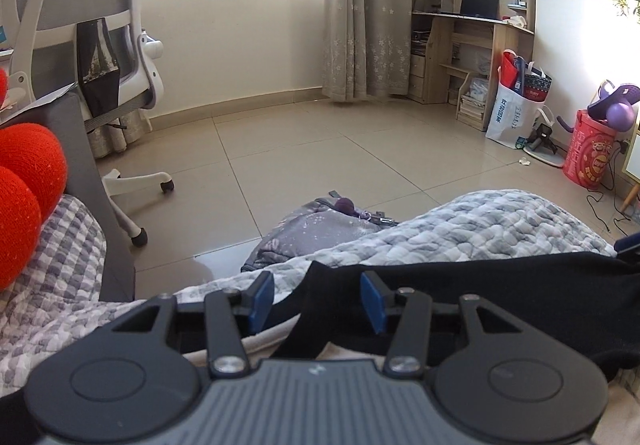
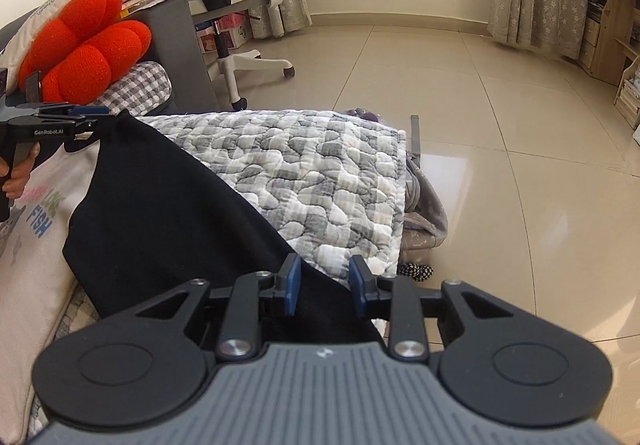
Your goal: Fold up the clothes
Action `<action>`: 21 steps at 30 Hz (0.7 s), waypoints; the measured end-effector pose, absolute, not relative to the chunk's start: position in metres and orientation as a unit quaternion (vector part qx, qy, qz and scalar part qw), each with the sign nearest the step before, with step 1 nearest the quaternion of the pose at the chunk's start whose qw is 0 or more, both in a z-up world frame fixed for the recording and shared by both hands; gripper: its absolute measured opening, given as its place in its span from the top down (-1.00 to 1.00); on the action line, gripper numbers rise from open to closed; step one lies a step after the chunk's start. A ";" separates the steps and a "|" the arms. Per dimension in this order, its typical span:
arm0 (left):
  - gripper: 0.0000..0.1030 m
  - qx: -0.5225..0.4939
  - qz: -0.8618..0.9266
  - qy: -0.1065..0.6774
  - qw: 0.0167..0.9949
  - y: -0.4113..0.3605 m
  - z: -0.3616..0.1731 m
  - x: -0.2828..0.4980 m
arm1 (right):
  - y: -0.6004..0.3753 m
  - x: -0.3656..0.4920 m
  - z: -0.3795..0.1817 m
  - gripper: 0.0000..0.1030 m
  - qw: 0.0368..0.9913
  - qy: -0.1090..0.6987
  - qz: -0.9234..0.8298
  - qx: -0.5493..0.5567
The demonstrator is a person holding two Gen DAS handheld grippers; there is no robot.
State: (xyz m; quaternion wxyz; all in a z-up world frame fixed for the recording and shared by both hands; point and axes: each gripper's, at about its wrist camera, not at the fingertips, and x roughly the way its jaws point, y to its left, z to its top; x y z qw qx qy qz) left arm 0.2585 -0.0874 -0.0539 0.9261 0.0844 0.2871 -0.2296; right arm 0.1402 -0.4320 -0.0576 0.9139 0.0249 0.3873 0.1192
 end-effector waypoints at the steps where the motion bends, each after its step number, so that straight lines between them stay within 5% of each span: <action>1: 0.05 0.079 -0.229 0.291 0.926 -0.087 -0.056 0.262 | -0.432 0.139 -0.056 0.40 0.913 0.389 0.120 0.025; 4: 0.10 0.067 -0.228 0.298 0.924 -0.088 -0.060 0.268 | -0.431 0.140 -0.056 0.43 0.908 0.400 0.125 0.016; 9: 0.54 0.040 -0.236 0.310 0.920 -0.090 -0.067 0.270 | -0.418 0.136 -0.053 0.87 0.907 0.403 0.121 -0.021; 21: 0.67 0.021 -0.207 0.257 0.944 -0.096 -0.063 0.259 | -0.403 0.164 -0.043 0.92 0.931 0.344 0.003 -0.122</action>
